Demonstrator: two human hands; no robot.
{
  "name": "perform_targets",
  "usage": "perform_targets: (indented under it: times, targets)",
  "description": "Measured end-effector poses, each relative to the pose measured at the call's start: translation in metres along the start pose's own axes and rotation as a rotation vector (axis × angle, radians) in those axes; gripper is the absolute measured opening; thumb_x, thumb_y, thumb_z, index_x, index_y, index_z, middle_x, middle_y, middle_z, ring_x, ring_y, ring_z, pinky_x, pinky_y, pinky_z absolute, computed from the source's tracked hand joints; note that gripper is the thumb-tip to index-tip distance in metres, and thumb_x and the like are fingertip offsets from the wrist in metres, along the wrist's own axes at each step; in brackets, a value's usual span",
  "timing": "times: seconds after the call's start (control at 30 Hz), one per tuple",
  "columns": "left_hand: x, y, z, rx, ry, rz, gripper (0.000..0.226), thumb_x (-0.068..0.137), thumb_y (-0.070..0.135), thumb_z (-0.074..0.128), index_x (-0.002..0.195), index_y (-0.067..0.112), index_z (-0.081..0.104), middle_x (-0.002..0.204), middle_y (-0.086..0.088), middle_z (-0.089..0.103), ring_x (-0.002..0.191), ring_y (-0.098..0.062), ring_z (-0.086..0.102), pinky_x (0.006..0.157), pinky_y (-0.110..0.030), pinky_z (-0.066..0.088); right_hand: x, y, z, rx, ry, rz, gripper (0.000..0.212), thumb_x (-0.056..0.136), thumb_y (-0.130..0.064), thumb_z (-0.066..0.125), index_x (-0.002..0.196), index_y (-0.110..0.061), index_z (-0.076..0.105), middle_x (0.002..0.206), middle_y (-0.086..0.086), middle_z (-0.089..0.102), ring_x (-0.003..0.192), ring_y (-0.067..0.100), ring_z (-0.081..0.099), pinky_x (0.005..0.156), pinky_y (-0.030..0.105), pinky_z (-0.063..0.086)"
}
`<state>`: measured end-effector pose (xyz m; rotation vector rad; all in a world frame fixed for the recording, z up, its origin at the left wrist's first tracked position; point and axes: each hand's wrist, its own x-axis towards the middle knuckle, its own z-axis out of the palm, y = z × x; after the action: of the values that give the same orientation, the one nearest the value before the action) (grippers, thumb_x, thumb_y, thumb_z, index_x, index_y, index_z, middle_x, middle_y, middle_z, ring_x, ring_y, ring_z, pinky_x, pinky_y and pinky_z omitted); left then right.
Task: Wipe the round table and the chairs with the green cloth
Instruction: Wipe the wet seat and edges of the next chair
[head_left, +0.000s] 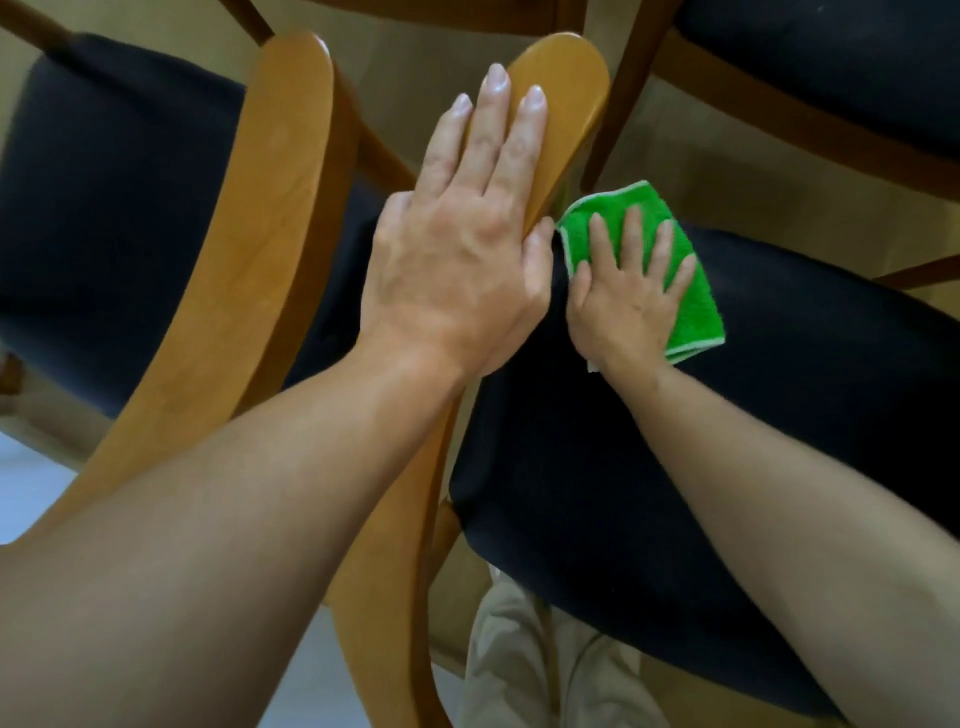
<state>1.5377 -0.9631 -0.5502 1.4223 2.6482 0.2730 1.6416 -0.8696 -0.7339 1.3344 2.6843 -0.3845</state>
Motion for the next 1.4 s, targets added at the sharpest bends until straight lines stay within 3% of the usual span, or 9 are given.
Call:
perform_targets:
  times: [0.1,0.27,0.4,0.63,0.73,0.83,0.93,1.07,1.4]
  targets:
    - [0.0,0.0,0.0,-0.007,-0.007,0.009,0.067,0.094,0.037,0.04,0.152,0.017,0.013,0.16,-0.005,0.011,0.146,-0.02,0.011,0.102,-0.04,0.033,-0.065,-0.023,0.013,-0.012,-0.035,-0.215,0.058,0.09,-0.041,0.044,0.147,-0.029,0.037,0.158,0.007,0.026,0.145,0.038,0.016,0.113,0.061,0.004]
    - [-0.001,-0.002,0.0,-0.019,-0.007,0.013,0.067,0.094,0.038,0.041,0.152,0.017,0.014,0.16,-0.005,0.011,0.146,-0.02,0.011,0.101,-0.041,0.035,-0.222,-0.004,0.032,-0.111,-0.336,-0.705,0.065,0.077,-0.044,0.056,0.141,-0.033,0.046,0.154,-0.001,0.035,0.142,0.033,0.029,0.116,0.055,-0.004]
    - [0.0,-0.001,-0.001,-0.003,-0.007,0.016,0.066,0.094,0.038,0.04,0.152,0.016,0.016,0.159,-0.006,0.014,0.145,-0.021,0.014,0.097,-0.041,0.038,-0.202,0.024,0.025,-0.139,-0.344,-0.859,0.058,0.081,-0.047,0.048,0.138,-0.039,0.049,0.15,-0.007,0.042,0.138,0.025,0.037,0.117,0.052,0.006]
    - [-0.001,-0.002,0.001,0.001,0.0,0.007,0.066,0.095,0.038,0.041,0.152,0.017,0.016,0.159,-0.005,0.014,0.145,-0.02,0.014,0.099,-0.041,0.037,0.007,0.028,-0.011,-0.087,-0.083,-0.199,0.061,0.092,-0.047,0.027,0.15,-0.028,0.028,0.157,0.006,0.03,0.144,0.033,0.024,0.114,0.055,0.014]
    - [-0.001,-0.003,0.002,0.007,0.015,0.01,0.066,0.095,0.038,0.041,0.152,0.017,0.016,0.159,-0.005,0.014,0.145,-0.021,0.014,0.1,-0.04,0.034,0.052,0.025,-0.016,-0.042,-0.051,0.065,0.058,0.091,-0.043,0.025,0.14,-0.02,0.044,0.138,0.011,0.051,0.13,0.036,0.039,0.107,0.057,0.024]
    - [-0.001,-0.003,0.003,0.0,0.021,0.018,0.066,0.095,0.038,0.041,0.152,0.018,0.016,0.159,-0.004,0.014,0.145,-0.02,0.014,0.1,-0.038,0.03,0.028,0.008,-0.008,-0.033,-0.012,0.077,0.058,0.093,-0.044,0.027,0.145,-0.023,0.04,0.148,0.011,0.042,0.138,0.039,0.03,0.111,0.059,0.014]
    - [-0.002,-0.004,0.003,-0.007,0.016,0.006,0.066,0.096,0.039,0.041,0.152,0.019,0.013,0.16,-0.003,0.011,0.146,-0.019,0.012,0.103,-0.04,0.029,-0.031,-0.01,0.005,-0.028,-0.025,-0.187,0.06,0.094,-0.046,0.03,0.151,-0.026,0.03,0.159,0.007,0.024,0.146,0.037,0.015,0.114,0.057,0.0]
    - [-0.002,-0.003,0.003,0.003,0.018,0.013,0.066,0.097,0.039,0.042,0.152,0.019,0.013,0.16,-0.003,0.011,0.146,-0.019,0.011,0.104,-0.041,0.028,-0.012,0.01,0.005,-0.095,-0.055,-0.456,0.058,0.093,-0.051,0.031,0.147,-0.031,0.037,0.155,0.001,0.034,0.145,0.031,0.022,0.115,0.053,0.01]
    - [-0.002,-0.003,0.003,-0.018,0.005,0.025,0.067,0.094,0.045,0.032,0.153,0.021,0.011,0.16,-0.001,0.009,0.146,-0.016,0.008,0.103,-0.037,0.024,0.013,0.133,-0.03,-0.016,0.038,0.368,0.053,0.093,-0.045,0.026,0.13,-0.017,0.052,0.134,0.01,0.052,0.128,0.032,0.04,0.108,0.054,0.027]
